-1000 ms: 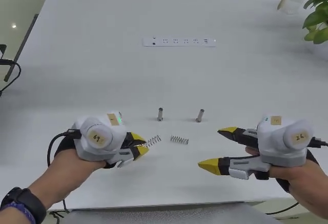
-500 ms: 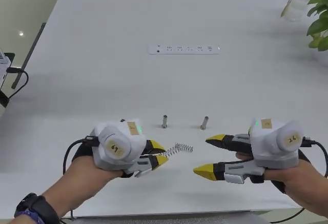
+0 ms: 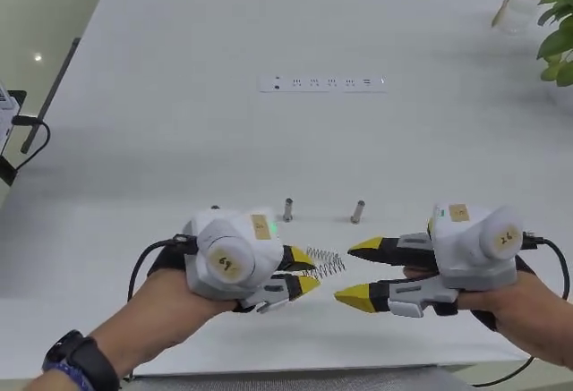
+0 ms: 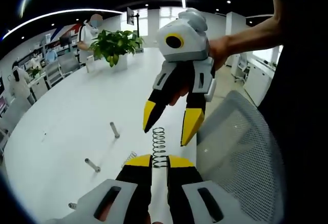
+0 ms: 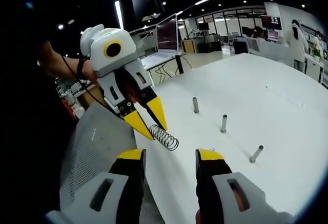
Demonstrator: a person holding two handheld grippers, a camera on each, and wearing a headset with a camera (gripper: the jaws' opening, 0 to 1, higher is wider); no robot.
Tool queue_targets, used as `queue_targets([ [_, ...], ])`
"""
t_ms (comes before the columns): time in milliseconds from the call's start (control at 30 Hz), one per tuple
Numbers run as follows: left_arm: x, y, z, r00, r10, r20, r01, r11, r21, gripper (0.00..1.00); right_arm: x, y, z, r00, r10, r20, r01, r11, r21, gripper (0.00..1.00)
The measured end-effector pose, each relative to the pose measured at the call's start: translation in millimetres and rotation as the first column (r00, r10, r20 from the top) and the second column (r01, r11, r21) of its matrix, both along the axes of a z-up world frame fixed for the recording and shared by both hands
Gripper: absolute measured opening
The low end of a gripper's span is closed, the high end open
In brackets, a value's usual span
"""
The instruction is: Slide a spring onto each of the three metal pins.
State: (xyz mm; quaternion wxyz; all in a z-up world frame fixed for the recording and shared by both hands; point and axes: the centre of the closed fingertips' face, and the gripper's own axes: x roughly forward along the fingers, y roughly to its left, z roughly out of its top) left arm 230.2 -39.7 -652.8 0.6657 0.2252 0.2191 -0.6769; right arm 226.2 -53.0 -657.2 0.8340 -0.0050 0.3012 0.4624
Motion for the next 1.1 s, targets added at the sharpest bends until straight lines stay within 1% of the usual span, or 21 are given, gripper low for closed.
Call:
queue_targets([
  [67, -1.4, -1.1, 1.1, 1.000, -0.010, 0.002, 0.010, 1.000, -0.001, 0.02, -1.2, 1.3, 0.9, 1.000, 0.008, -0.001, -0.008, 1.000, 0.006, 0.33],
  [233, -5.4, -2.2, 2.0, 0.999, -0.032, 0.006, 0.032, 0.999, 0.000, 0.03, -3.5, 7.9, 6.9, 0.999, 0.033, 0.008, -0.033, 0.998, 0.047, 0.21],
  [433, -9.4, -0.8, -0.2, 0.999, -0.053, 0.011, 0.053, 0.999, 0.012, 0.03, -4.2, 8.5, 8.2, 0.999, 0.039, 0.004, -0.040, 0.998, 0.054, 0.13],
  [533, -10.2, -0.5, -1.1, 0.998, -0.060, 0.014, 0.060, 0.998, 0.014, 0.03, -5.7, 9.4, 11.6, 0.999, 0.049, 0.000, -0.048, 0.996, 0.069, 0.12],
  [633, -11.4, -0.9, -1.4, 0.997, -0.068, 0.018, 0.068, 0.998, 0.017, 0.03, -6.7, 9.2, 10.2, 0.998, 0.057, -0.004, -0.056, 0.996, 0.067, 0.11],
  [933, -12.9, -2.2, -2.1, 0.997, -0.080, 0.016, 0.080, 0.997, 0.018, 0.03, -8.6, 8.6, 10.3, 0.998, 0.067, -0.012, -0.066, 0.996, 0.066, 0.11],
  [1033, -12.8, -3.0, -2.8, 0.996, -0.085, 0.019, 0.085, 0.996, 0.020, 0.03, -8.5, 8.9, 12.1, 0.997, 0.070, -0.017, -0.068, 0.996, 0.065, 0.10],
  [1100, -12.1, -3.9, -2.2, 0.996, -0.084, 0.020, 0.084, 0.996, 0.018, 0.03, -7.5, 8.7, 13.7, 0.997, 0.074, -0.015, -0.074, 0.996, 0.054, 0.10],
])
